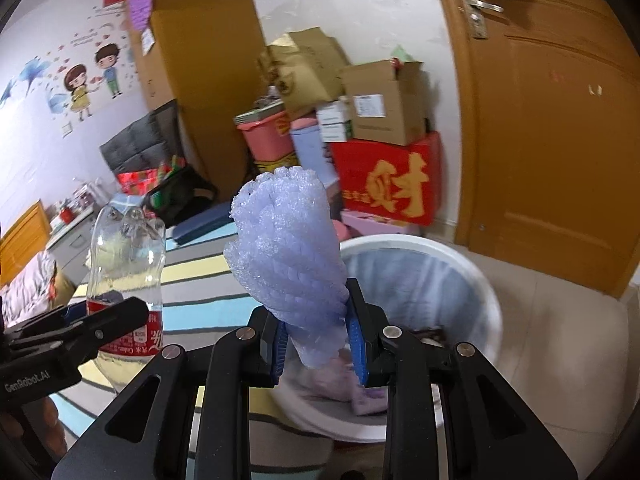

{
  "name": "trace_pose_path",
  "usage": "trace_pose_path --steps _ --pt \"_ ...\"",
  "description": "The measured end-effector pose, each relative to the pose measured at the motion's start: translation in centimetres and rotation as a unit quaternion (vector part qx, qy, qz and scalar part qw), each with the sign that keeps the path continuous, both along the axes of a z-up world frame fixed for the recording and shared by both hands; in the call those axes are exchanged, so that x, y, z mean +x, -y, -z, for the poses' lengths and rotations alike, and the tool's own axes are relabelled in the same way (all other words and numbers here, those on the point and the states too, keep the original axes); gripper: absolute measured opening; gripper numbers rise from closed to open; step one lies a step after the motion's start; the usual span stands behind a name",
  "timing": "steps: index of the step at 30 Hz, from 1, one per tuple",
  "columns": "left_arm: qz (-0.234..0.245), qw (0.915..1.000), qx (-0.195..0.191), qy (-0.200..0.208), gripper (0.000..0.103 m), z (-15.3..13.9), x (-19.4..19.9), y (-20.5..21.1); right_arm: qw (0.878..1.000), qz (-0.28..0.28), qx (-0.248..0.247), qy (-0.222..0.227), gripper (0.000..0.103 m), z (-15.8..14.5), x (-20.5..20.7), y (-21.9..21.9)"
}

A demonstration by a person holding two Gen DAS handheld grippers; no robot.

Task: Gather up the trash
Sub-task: 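Carry the bottle and foam sleeve over the bin and open both tools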

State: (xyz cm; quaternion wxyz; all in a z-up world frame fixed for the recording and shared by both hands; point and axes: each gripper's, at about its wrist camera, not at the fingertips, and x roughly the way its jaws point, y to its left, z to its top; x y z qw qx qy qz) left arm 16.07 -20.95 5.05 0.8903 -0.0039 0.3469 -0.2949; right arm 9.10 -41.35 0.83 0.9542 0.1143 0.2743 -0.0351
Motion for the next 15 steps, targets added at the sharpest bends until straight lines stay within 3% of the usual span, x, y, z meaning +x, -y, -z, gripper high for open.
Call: trace_pose_path --steps 15 --pt "0.048 0.9981 0.01 -0.036 0.062 2.8 3.5 8.0 0.998 0.033 0.006 -0.057 0.027 2.4 1.1 4.9"
